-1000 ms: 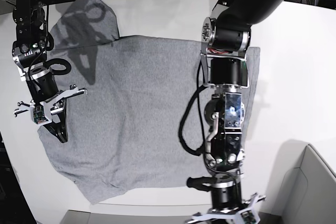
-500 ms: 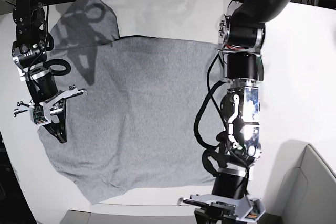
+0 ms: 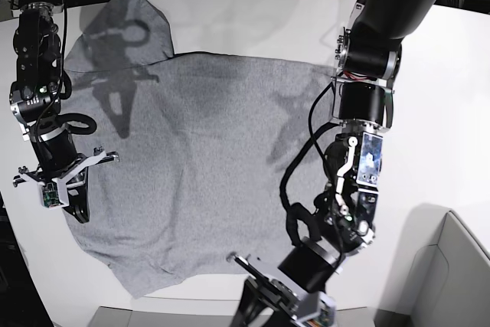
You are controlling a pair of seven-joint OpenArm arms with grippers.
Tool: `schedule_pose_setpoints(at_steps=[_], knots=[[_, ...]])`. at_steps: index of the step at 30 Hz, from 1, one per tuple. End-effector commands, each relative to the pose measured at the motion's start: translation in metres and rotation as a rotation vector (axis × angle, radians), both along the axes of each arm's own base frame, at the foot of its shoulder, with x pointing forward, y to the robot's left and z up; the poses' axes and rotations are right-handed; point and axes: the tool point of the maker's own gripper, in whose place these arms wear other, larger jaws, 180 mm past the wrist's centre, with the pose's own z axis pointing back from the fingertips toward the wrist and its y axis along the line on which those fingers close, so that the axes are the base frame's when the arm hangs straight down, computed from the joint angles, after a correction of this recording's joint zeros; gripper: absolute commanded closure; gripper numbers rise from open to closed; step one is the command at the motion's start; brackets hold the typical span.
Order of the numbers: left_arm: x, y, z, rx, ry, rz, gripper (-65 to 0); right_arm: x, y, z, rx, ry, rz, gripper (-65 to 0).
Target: Fold the T-shirt properly
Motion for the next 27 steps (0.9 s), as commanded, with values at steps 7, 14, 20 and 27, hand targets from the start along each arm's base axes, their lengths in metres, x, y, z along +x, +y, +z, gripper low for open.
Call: schedule_pose_setpoints(at_steps=[7, 14, 20, 27], knots=[[0.006, 0.001, 0.018, 0.015, 0.029, 0.012, -13.5, -0.002, -0.002, -0.021, -0.022, 0.069, -0.003, -10.5], [0.006, 0.027, -0.037, 0.021, 0.214, 0.183, -18.3, -0.035, 0.002, -0.059, -0.045, 0.185, 0.018, -13.4], [0.003, 0.047, -0.07, 0.059, 0.267, 0.227, -18.2, -0.035, -0.034, -0.057, 0.039, 0.153, -0.157, -13.4], [0.004, 0.048, -0.068, 0.082, 0.255, 0.228, -18.1, 0.003, -0.129, -0.082, 0.034, -0.004, -0.636, -13.3]])
